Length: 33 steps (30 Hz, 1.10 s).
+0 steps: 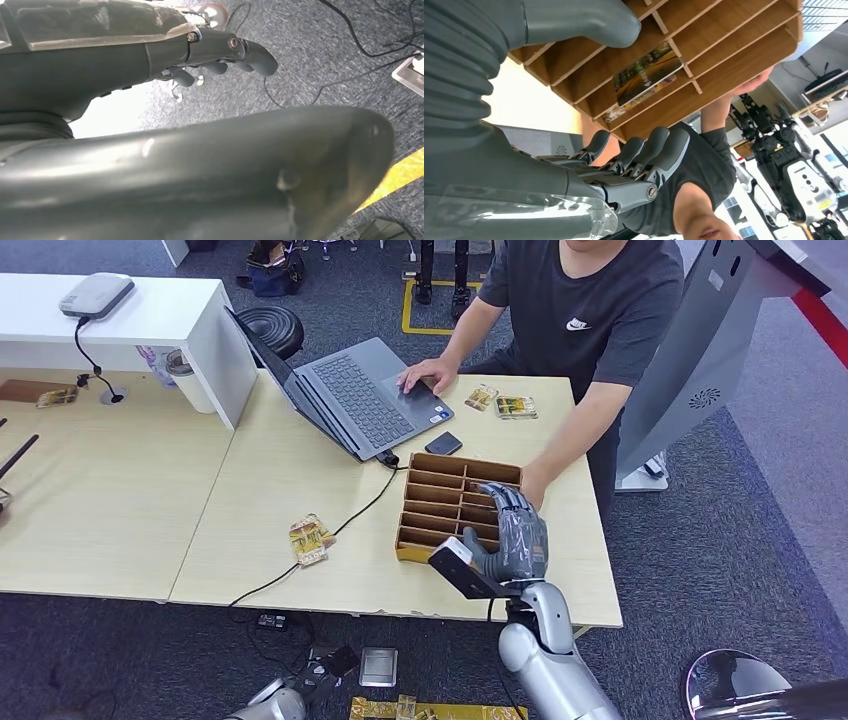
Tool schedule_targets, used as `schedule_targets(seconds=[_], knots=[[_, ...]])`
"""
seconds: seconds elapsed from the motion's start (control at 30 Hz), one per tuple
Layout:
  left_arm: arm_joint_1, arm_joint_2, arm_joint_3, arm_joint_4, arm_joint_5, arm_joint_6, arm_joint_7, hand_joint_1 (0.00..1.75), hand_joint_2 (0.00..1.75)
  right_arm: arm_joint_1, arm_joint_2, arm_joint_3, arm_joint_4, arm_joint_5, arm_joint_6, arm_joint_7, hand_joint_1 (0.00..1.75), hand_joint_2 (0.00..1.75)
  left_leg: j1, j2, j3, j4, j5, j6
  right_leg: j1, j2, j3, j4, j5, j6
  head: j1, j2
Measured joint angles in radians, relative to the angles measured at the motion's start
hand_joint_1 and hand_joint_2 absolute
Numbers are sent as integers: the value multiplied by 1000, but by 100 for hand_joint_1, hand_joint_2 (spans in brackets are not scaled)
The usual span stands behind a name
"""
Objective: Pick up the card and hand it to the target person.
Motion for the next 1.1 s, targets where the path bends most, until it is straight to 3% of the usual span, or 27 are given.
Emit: schedule_targets(seconds=[0.33, 0.7, 0.97, 1.1], knots=[[1, 0, 0, 0, 5, 8, 0, 0, 0, -34, 28, 0, 20, 2, 0, -10, 55, 175, 0, 0, 0, 0, 0, 0, 0, 0, 0, 0, 0, 0, 1, 0], [1, -1, 0, 0, 13, 9, 0, 0, 0, -55, 51, 0, 64, 24, 0, -7, 72, 175, 0, 0, 0, 0, 0, 0, 0, 0, 0, 0, 0, 0, 0, 0], [1, -2, 0, 0, 6, 6, 2, 0, 0, -60, 53, 0, 101, 73, 0, 16, 54, 175, 0, 0, 0, 0, 0, 0, 0, 0, 0, 0, 0, 0, 1, 0], [1, -3, 0, 0, 0, -2, 4, 0, 0, -60, 52, -1, 114, 85, 0, 25, 57, 175, 0, 0, 0, 0, 0, 0, 0, 0, 0, 0, 0, 0, 0, 0]])
